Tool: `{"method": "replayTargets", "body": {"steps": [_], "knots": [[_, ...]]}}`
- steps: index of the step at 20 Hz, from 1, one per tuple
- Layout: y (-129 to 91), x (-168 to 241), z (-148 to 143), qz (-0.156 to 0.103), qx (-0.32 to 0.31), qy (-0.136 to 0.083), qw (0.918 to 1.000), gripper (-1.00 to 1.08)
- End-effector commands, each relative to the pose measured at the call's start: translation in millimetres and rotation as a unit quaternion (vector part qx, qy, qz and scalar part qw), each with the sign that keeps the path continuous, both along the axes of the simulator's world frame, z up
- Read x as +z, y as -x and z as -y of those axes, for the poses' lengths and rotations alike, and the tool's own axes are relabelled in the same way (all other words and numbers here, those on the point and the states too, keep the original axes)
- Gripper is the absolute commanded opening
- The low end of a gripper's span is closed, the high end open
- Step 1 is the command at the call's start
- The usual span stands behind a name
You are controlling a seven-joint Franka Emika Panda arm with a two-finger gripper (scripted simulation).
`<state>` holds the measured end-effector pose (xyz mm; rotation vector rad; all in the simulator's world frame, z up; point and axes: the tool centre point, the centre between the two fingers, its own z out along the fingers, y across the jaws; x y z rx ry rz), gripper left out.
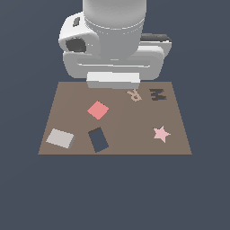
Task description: Insert a designated object into the corresponding slot on a board.
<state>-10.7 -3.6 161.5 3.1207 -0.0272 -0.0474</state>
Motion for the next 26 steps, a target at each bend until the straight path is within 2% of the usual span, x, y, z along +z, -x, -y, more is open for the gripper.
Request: {"method": "replayTargets", "body": {"steps": [1, 9, 17, 22, 26], "knots": [[0, 0, 0, 0.000, 0.000, 0.000, 1.0000, 1.00], [1, -3, 6, 0.000, 0.017, 0.000, 0.9999, 1.00], [1, -11, 23, 0.001, 0.068, -0.002, 0.9977, 1.00], [0, -19, 40, 0.001, 0.117, -0.003, 0.9931, 1.00], [-3, -28, 56, 0.002, 0.166, -0.005, 0.9862, 1.00]]}}
